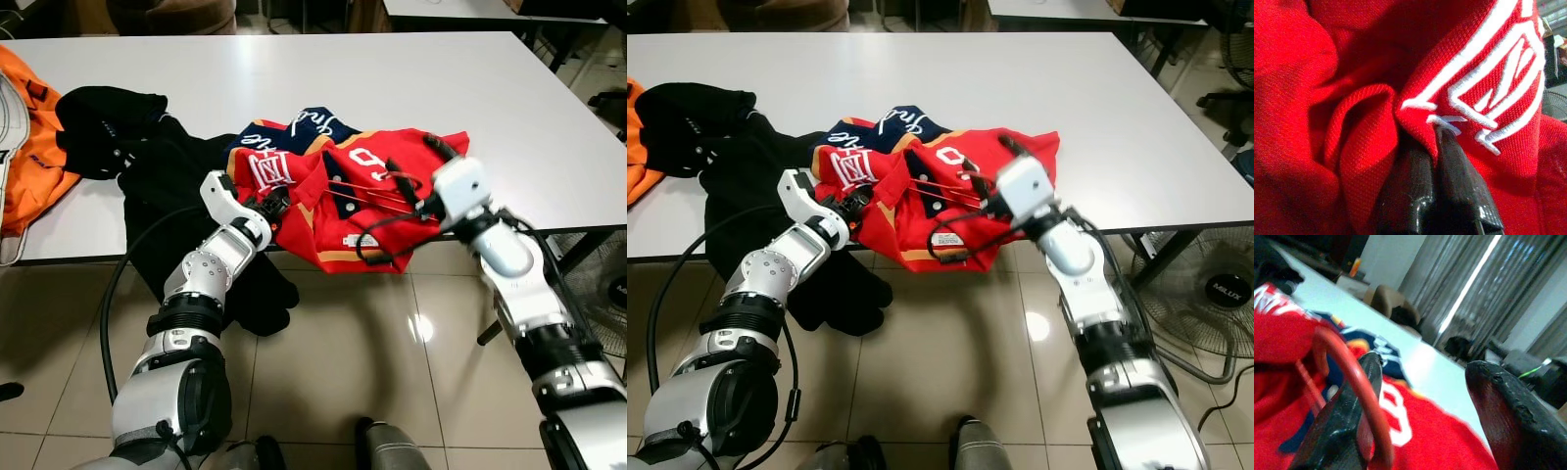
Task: Hang hanger
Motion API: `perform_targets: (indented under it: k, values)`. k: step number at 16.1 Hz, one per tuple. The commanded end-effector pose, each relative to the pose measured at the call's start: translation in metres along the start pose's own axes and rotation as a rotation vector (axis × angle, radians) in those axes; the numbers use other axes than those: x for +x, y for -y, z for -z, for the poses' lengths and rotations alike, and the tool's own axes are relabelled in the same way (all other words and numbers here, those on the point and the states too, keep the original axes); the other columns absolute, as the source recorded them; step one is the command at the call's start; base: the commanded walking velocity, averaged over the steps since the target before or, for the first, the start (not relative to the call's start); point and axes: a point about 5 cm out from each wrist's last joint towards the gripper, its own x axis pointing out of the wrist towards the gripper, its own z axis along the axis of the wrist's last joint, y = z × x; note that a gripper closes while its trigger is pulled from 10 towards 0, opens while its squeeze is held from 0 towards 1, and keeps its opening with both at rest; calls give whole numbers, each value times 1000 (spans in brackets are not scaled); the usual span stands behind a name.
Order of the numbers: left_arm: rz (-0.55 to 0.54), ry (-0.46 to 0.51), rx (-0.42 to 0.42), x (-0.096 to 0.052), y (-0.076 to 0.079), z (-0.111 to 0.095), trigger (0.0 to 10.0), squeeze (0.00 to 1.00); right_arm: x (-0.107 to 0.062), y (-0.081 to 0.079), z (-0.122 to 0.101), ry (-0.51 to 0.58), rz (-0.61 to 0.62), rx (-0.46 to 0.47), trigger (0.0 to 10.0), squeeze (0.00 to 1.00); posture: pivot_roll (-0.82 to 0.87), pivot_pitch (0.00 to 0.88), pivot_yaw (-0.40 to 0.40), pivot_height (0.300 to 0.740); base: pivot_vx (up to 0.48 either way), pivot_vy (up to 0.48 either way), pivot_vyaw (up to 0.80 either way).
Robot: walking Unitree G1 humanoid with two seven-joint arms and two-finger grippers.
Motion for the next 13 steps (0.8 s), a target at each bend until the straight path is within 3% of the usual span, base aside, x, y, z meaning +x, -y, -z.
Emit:
perform_targets:
  k: [1,8,9,10,13]
  values:
    - [-12,-2,4,1,1,-1,0,0,1,1,-3,7,-10,-5,10000,1000,-292,107,59,740,0,0,0]
    - [0,19,0,1,4,-6,0,0,1,-11,-6,14,-99,-6,10000,1000,-287,105,52,740,0,0,0]
    - [11,27,-16,2,6,-7,2902,0,3,-16,-8,24,-118,-13,10000,1000,-287,105,52,740,0,0,0]
    - [15,29,-21,2,7,-8,10000,0,3,-18,-8,28,-128,-16,10000,1000,-288,105,54,740,0,0,0]
    - [50,55,-53,3,16,-14,10000,0,9,-44,-13,60,-182,2,10000,1000,-286,108,56,740,0,0,0]
